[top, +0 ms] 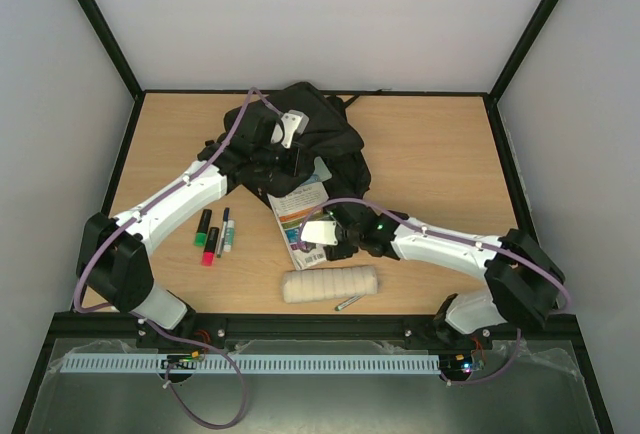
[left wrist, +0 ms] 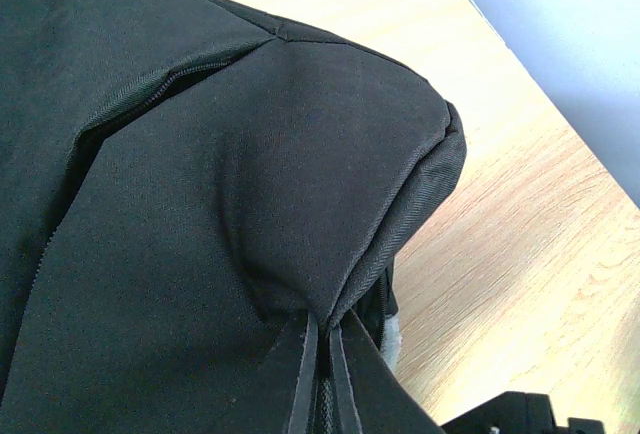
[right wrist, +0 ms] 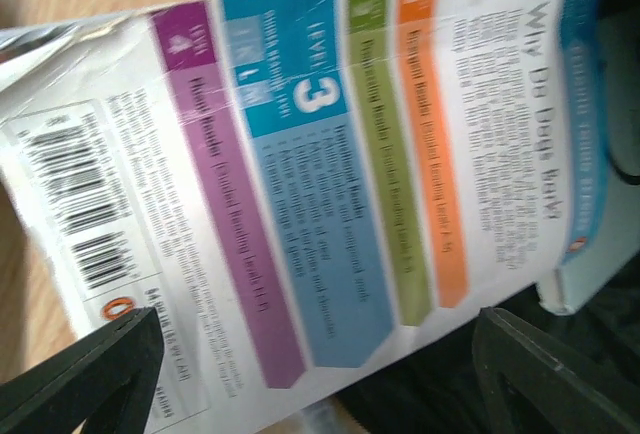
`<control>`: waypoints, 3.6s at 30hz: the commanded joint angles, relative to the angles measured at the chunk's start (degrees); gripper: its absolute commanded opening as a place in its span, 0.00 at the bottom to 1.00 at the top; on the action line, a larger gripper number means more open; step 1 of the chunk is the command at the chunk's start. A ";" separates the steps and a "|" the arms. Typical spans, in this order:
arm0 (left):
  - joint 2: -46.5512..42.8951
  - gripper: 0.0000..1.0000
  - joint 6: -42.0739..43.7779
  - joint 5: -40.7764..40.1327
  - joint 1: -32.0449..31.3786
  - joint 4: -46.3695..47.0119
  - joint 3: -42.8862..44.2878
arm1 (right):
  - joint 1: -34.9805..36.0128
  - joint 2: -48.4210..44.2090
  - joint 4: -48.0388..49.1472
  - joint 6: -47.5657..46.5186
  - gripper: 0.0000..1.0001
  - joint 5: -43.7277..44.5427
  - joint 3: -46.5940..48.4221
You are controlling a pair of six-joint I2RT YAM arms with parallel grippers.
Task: Pack the student bag
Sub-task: Place the book in the student bag.
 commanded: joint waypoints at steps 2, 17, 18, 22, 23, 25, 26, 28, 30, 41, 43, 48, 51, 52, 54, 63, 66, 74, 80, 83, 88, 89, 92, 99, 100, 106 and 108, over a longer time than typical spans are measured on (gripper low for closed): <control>-1.74 0.03 0.40 2.46 0.10 2.86 1.93 | 1.30 2.84 -6.06 -1.31 0.86 -3.35 -1.38; -2.02 0.02 1.09 1.84 0.19 1.47 2.28 | 6.51 8.65 3.97 2.56 1.00 2.14 -2.98; -2.09 0.02 1.08 1.89 0.24 1.46 2.36 | 6.53 9.40 5.93 3.31 1.00 3.84 -2.84; -2.28 0.02 1.00 2.10 0.23 1.18 2.45 | 6.27 12.49 11.42 5.65 0.91 10.79 -0.63; -2.41 0.03 1.01 2.11 0.27 1.09 2.46 | 6.11 12.71 11.49 5.87 0.89 10.96 -0.04; -2.73 0.03 1.07 2.12 0.20 0.99 2.38 | 5.68 12.33 11.72 6.42 0.86 10.75 0.89; -2.88 0.03 1.12 2.12 0.27 0.98 2.29 | 5.54 12.20 11.73 6.72 0.85 10.69 1.33; -3.22 0.02 0.93 2.14 0.28 0.98 2.13 | 5.25 12.60 11.69 7.19 0.82 10.79 2.29; -3.32 0.03 0.82 2.59 0.28 0.95 2.13 | 5.24 13.39 13.19 5.61 0.80 12.17 2.23; -3.72 0.02 1.58 3.60 0.21 -0.55 2.32 | 0.92 16.43 18.21 -7.83 0.75 14.75 4.29; -3.64 0.02 1.65 3.95 0.27 -0.51 2.28 | -0.27 17.02 18.04 -10.21 0.71 13.72 4.81; -3.39 0.02 1.70 4.46 0.21 -0.34 2.30 | -0.82 19.03 19.99 -17.27 0.61 13.12 4.40; -3.22 0.03 1.90 5.17 0.23 -0.78 2.88 | -0.86 20.22 21.90 -21.35 0.55 12.83 3.79; -3.09 0.03 2.14 5.27 0.22 -1.16 3.20 | -0.92 20.56 23.37 -23.28 0.52 12.76 3.24; -3.00 0.02 2.56 5.32 0.25 -1.91 3.81 | -0.88 20.82 25.11 -26.22 0.47 12.45 2.70; -2.20 0.02 3.99 5.12 0.29 -2.79 3.76 | -0.74 15.74 19.82 -27.20 0.38 9.55 3.40; -1.41 0.02 4.61 5.30 0.34 -2.95 4.02 | -0.72 11.49 12.22 -25.36 0.38 7.56 4.69; -0.59 0.02 5.38 7.28 0.36 -3.36 5.22 | -0.66 9.98 10.85 -25.46 0.34 9.01 5.42; -0.95 0.02 6.14 7.17 0.28 -4.70 5.33 | 0.97 10.47 9.13 -23.08 0.32 9.62 6.86; -0.81 0.02 6.51 8.21 0.28 -4.73 5.09 | 1.27 9.65 10.72 -24.47 0.27 9.70 6.27; -0.73 0.02 6.53 9.92 0.27 -4.70 5.08 | 0.29 13.72 14.76 -28.43 0.22 9.93 5.79; -0.78 0.02 6.57 10.19 0.18 -4.76 5.03 | 0.14 14.39 15.71 -28.87 0.20 9.63 5.76; -0.80 0.03 6.77 10.27 0.02 -5.11 5.36 | -0.16 16.64 20.03 -30.28 0.12 9.38 5.70; -0.33 0.02 7.58 11.13 -0.11 -5.91 6.24 | -2.35 20.82 27.88 -35.13 0.01 7.95 6.23; -0.24 0.02 7.58 11.35 -0.20 -5.97 6.30 | -2.69 21.33 28.84 -35.79 0.01 7.50 6.17; 0.08 0.02 7.76 11.70 -0.54 -6.13 6.22 | -4.91 23.66 33.07 -37.90 0.01 5.30 7.12; 0.08 0.02 7.76 11.65 -0.68 -6.13 6.05 | -5.07 24.38 33.17 -37.35 0.01 5.32 7.93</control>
